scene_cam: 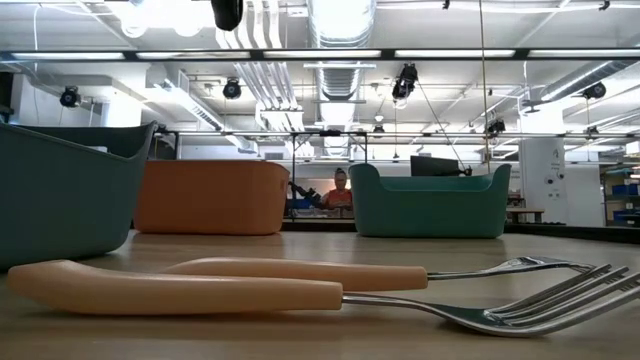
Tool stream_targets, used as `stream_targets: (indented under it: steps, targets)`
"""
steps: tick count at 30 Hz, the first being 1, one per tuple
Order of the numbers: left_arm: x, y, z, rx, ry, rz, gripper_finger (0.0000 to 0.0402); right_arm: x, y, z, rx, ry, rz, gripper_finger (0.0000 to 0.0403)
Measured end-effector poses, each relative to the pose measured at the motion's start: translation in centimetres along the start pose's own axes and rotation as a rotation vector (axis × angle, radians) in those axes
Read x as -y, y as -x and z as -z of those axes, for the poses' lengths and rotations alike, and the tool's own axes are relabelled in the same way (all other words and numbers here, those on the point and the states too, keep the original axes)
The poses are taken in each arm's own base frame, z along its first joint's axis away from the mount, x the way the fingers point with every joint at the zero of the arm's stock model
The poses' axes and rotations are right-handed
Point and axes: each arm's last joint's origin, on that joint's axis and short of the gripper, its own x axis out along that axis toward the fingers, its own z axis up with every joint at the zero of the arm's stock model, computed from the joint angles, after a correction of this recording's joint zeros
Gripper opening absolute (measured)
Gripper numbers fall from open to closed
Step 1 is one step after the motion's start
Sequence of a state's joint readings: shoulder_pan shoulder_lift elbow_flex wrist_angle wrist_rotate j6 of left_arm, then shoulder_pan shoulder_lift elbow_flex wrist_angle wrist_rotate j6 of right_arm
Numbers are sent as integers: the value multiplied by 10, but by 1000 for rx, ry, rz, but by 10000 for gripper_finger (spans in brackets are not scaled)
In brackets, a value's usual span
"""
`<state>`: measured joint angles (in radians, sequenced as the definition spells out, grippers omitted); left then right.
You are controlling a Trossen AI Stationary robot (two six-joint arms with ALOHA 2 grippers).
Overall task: Sort silverware by color (type)
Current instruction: Put the white fork into the green bin
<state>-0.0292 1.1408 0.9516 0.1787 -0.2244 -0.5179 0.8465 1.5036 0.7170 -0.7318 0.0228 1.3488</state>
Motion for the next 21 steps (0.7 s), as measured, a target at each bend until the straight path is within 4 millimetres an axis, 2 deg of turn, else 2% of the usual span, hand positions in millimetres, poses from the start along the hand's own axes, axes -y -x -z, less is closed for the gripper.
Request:
stream_targets:
  steps: [7,10,16,21]
  targets:
    - [-1,0,-1,16,0,-27,75,11,12,-11,66,-51,14,40]
    - [-1,0,-1,17,1,-27,75,24,21,-15,115,-100,76,40]
    - [-1,0,-1,17,8,-27,75,45,52,-23,204,-142,128,40]
    - [-1,0,-1,18,8,-28,75,59,81,-40,368,-234,23,40]
